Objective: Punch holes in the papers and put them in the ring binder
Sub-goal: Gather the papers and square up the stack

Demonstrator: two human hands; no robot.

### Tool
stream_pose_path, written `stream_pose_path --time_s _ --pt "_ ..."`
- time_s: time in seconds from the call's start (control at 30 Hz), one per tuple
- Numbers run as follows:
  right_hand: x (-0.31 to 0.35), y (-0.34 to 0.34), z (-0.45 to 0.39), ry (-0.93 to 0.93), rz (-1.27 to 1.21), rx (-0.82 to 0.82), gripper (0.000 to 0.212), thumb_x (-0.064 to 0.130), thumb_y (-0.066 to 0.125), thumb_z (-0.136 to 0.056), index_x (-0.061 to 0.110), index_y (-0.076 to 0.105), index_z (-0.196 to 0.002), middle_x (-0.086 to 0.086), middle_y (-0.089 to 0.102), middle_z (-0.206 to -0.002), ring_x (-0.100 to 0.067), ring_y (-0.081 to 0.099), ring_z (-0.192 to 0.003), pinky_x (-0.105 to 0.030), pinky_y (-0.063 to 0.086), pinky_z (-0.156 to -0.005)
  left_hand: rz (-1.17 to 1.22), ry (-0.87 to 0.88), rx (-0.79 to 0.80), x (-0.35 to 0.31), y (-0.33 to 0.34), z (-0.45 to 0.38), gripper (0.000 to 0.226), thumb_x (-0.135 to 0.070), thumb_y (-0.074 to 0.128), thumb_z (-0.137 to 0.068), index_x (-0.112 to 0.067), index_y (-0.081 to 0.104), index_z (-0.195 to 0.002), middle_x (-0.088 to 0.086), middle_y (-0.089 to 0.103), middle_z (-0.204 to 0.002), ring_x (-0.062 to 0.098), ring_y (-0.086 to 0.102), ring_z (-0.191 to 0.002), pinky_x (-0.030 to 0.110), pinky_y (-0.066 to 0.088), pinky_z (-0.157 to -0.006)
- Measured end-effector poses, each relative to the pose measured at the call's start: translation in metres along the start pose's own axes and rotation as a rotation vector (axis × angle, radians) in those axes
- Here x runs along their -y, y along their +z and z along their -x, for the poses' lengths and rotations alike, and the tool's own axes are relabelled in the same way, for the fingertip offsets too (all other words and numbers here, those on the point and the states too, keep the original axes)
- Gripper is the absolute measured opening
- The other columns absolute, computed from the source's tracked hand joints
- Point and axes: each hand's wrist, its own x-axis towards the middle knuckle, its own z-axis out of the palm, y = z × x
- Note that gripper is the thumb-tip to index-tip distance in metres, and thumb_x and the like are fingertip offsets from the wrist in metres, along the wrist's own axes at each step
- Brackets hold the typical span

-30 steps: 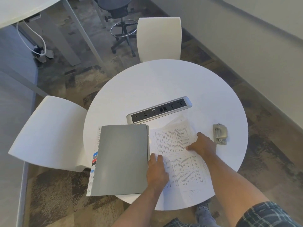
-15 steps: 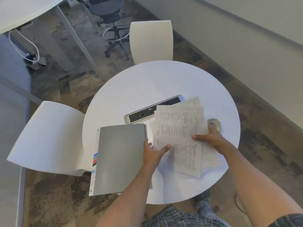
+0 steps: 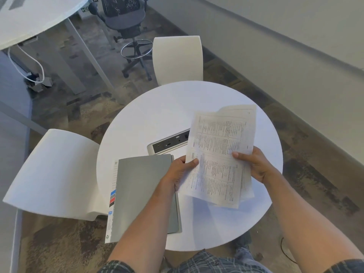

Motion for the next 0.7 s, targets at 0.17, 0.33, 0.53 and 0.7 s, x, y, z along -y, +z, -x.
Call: stream_pose_path --time_s 0.17,0.33,0.53,0.7 --pt "0.016 0.015 -0.002 -0.043 0.06 0.05 0.055 0.007 0.077 -0.081 0.001 0.061 -0.134 -0.019 0.07 -0.129 -0.042 0.068 -0.117 -0.055 0.059 -0.089 0.114 -0.045 -0.027 0.021 0.006 0.005 0.047 -0.013 0.072 -0.094 0.005 0.061 -0.136 0.023 0.068 -0.132 0.041 0.062 -0.128 0.061 0.046 -0.109" --pt "0.038 0.025 -0.002 -0.088 0.097 0.117 0.046 0.009 0.073 -0.082 0.005 0.065 -0.128 -0.018 0.069 -0.13 -0.04 0.069 -0.115 -0.057 0.058 -0.091 0.212 0.051 0.103 0.019 0.01 0.011 0.071 -0.029 0.08 -0.084 -0.004 0.054 -0.146 0.025 0.058 -0.144 0.045 0.055 -0.134 0.066 0.04 -0.112" --pt "0.047 0.022 -0.003 -0.057 0.186 0.137 0.048 0.014 0.075 -0.081 0.005 0.065 -0.127 -0.017 0.07 -0.129 -0.04 0.069 -0.113 -0.058 0.058 -0.09 0.2 0.174 0.141 -0.007 0.003 0.008 0.085 -0.031 0.091 -0.071 -0.008 0.053 -0.144 0.018 0.06 -0.145 0.037 0.059 -0.133 0.054 0.052 -0.105" --pt "0.036 0.018 -0.004 -0.054 0.221 0.071 0.039 0.006 0.08 -0.082 0.003 0.071 -0.12 -0.013 0.075 -0.121 -0.036 0.071 -0.111 -0.053 0.059 -0.09 0.073 0.181 0.148 -0.02 0.004 0.002 0.094 -0.027 0.099 -0.058 -0.003 0.059 -0.14 0.018 0.066 -0.138 0.036 0.063 -0.128 0.052 0.052 -0.105"
